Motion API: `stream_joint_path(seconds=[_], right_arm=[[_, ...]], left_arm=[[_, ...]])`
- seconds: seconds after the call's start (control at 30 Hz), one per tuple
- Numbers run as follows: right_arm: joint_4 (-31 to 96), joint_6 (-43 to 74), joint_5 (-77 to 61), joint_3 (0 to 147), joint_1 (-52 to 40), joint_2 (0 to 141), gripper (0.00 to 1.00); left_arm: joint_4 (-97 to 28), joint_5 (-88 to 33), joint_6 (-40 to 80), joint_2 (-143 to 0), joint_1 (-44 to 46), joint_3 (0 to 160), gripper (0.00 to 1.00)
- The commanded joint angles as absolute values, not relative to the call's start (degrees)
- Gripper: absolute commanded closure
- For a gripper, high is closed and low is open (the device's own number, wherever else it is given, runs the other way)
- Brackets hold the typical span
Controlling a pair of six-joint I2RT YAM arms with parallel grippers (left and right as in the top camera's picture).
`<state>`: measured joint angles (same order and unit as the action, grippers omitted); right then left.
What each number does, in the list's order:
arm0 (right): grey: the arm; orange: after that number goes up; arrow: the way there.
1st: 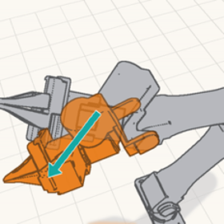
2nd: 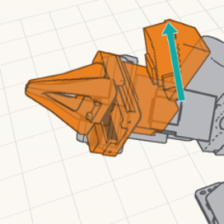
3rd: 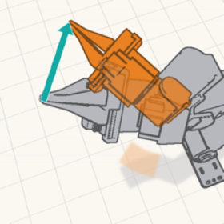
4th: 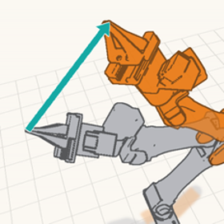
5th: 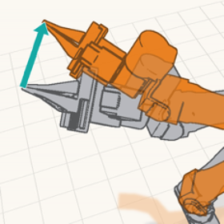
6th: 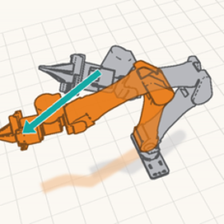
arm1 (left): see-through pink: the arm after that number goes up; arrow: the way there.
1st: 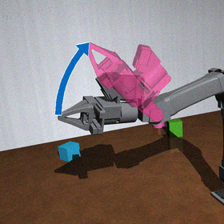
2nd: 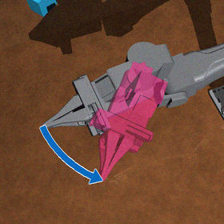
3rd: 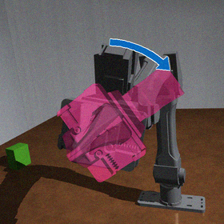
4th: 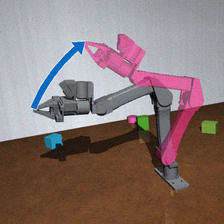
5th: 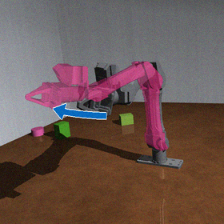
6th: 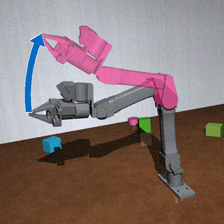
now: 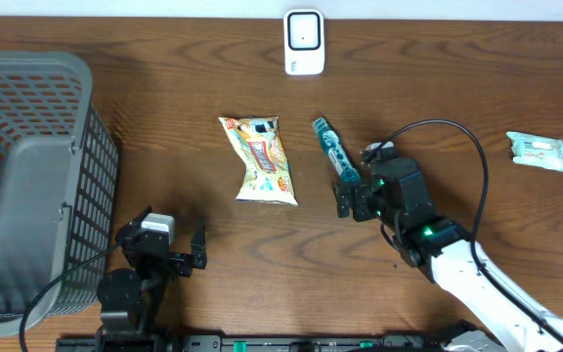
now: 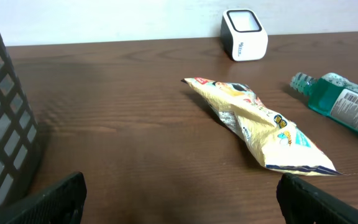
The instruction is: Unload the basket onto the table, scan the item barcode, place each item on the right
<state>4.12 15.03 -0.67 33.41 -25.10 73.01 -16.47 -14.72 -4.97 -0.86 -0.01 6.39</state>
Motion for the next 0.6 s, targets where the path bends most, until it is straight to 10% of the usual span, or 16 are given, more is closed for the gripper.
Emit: stream_joint_path(seconds=[0.0,0.37,0.57], right_arm=[[1.2,14.6,-0.1,33.0,-25.2,75.6,0.01],[-13.4,14.2,4.9,33.0,-25.2,92.4,0.01],[-14.0,14.3,8.4,33.0,-25.2,95.5,0.62]], left_arm=[[-17.5,-15.0,-5.8,-0.6,-0.3,5.5,0.02],[-17.5,-15.0,-5.8,-0.6,-0.3,5.5,0.02],[-17.5,-15.0,-5.8,-0.6,-0.3,5.5,0.02]])
